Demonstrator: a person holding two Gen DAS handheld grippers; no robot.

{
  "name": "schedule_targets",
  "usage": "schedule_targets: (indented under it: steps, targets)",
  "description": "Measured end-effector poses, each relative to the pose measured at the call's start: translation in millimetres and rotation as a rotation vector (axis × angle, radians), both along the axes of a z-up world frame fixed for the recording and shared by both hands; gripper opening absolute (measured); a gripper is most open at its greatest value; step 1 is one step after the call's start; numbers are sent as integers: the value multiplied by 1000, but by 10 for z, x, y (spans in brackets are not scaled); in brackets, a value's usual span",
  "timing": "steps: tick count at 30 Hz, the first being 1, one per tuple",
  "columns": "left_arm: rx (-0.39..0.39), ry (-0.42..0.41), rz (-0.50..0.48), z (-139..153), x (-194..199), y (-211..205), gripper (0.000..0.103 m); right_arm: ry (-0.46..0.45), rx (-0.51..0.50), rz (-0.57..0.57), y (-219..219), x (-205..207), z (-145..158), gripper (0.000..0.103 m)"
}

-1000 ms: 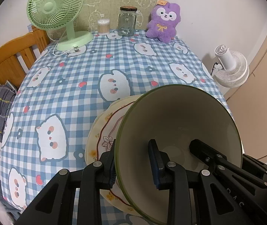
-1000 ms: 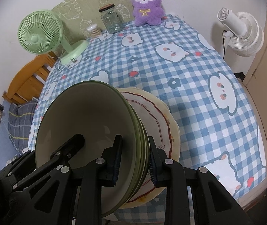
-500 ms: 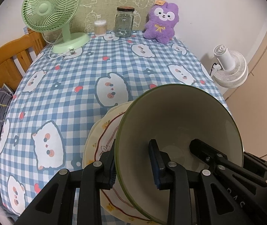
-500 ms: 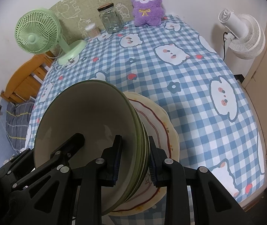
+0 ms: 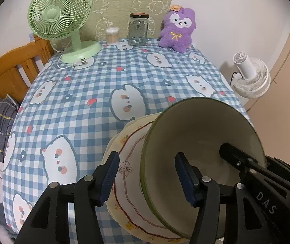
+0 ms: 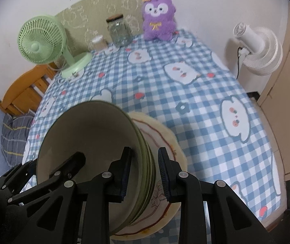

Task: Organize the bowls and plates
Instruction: 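Lower the bowl stack onto the plate stack with both tools, then open both tools and pull back from the bowls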

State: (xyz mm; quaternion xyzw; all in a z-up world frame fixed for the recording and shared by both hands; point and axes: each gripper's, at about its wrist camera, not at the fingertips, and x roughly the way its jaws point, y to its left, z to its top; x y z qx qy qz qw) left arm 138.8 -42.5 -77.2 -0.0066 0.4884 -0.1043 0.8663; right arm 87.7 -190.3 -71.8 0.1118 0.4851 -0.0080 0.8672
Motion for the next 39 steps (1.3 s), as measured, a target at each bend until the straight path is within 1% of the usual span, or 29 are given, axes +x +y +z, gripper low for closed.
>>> schedule_targets:
  steps: [3, 6, 8, 12, 16, 18, 20, 24, 30, 37, 39]
  targets:
    - [15, -32, -12, 59, -39, -17, 60, -18, -11, -15, -4, -38, 47, 31]
    - [27, -47, -14, 104, -77, -16, 65, -40, -23, -23, -8, -95, 107, 31]
    - [35, -64, -13, 145, -134, -11, 66, -58, -29, -23, -3, -138, 149, 31]
    - [34, -96, -7, 218, -243, 31, 67, -101, -50, -14, 41, -248, 246, 31]
    - [33, -115, 3, 282, -363, 80, 71, -134, -53, -3, 65, -387, 323, 31]
    - [45, -128, -1, 312, -417, 86, 71, -150, -69, 3, 88, -461, 358, 31]
    - [66, -160, 5, 361, -518, 88, 72, -171, -97, 10, 131, -545, 410, 31]
    - [71, -194, 19, 432, -663, 131, 74, -206, -128, 13, 189, -712, 481, 31]
    - [40, -238, 50, 521, -900, 226, 75, -239, -136, 21, 250, -948, 512, 31]
    - [61, -289, 44, 517, -1204, 250, 75, -283, -156, 18, 297, -1243, 520, 32]
    - [65, -302, 43, 510, -1277, 266, 76, -292, -162, 15, 307, -1319, 516, 35]
